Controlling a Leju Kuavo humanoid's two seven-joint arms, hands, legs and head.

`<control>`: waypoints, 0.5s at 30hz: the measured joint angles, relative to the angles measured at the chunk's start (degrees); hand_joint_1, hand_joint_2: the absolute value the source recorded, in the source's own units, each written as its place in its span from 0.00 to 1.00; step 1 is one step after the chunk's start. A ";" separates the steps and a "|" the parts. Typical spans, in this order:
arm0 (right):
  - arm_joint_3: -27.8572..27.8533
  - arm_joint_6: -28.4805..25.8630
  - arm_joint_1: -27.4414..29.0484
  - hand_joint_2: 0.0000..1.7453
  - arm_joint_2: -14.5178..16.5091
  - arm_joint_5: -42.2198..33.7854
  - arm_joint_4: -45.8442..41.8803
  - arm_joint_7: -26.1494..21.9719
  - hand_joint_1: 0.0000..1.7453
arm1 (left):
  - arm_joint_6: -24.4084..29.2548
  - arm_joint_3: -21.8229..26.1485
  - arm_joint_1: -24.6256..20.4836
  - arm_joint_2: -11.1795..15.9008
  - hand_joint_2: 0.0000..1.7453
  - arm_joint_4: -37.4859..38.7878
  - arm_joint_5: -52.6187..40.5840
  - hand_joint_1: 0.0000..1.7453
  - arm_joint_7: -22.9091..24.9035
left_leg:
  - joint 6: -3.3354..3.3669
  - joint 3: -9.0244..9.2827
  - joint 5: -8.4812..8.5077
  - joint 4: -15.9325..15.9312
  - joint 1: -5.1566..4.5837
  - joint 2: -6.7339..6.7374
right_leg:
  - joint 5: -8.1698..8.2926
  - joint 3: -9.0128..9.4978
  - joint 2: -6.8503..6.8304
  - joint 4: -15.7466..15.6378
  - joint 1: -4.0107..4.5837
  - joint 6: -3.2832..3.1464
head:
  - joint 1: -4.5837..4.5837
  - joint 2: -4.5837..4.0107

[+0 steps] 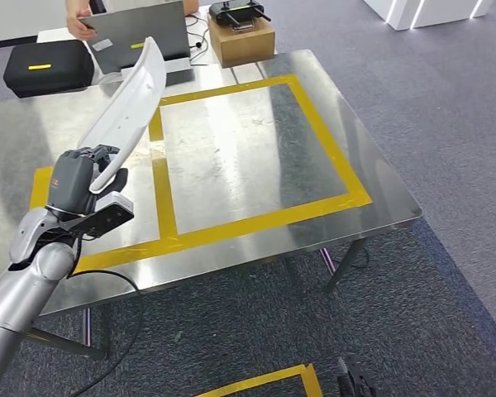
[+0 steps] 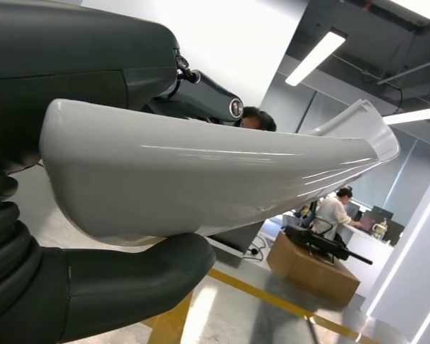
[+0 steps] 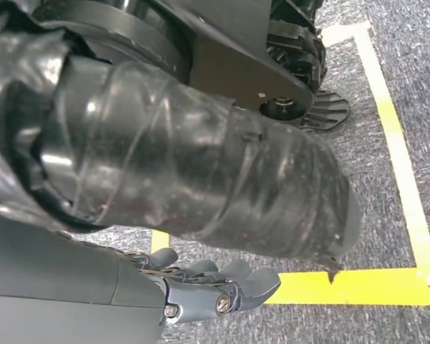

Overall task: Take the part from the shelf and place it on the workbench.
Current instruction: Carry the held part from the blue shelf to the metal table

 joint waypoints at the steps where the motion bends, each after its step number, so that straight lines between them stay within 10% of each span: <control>1: 0.00 -0.01 0.01 0.00 0.00 0.02 0.00 -0.05 0.00 | 0.00 0.00 0.00 0.00 1.00 0.00 0.00 1.00 0.00 | 0.00 0.00 0.00 0.00 0.00 0.00 | 0.00 0.00 0.00 0.00 0.00 0.00 | 0.00 0.00; 15: 0.07 0.63 0.03 0.00 0.00 1.18 0.00 -0.29 0.00 | -0.26 0.00 0.00 0.00 1.00 0.00 0.00 1.00 0.02 | 0.00 0.00 0.00 0.00 0.00 0.00 | 0.00 0.00 0.00 0.00 0.01 0.00 | 0.00 0.00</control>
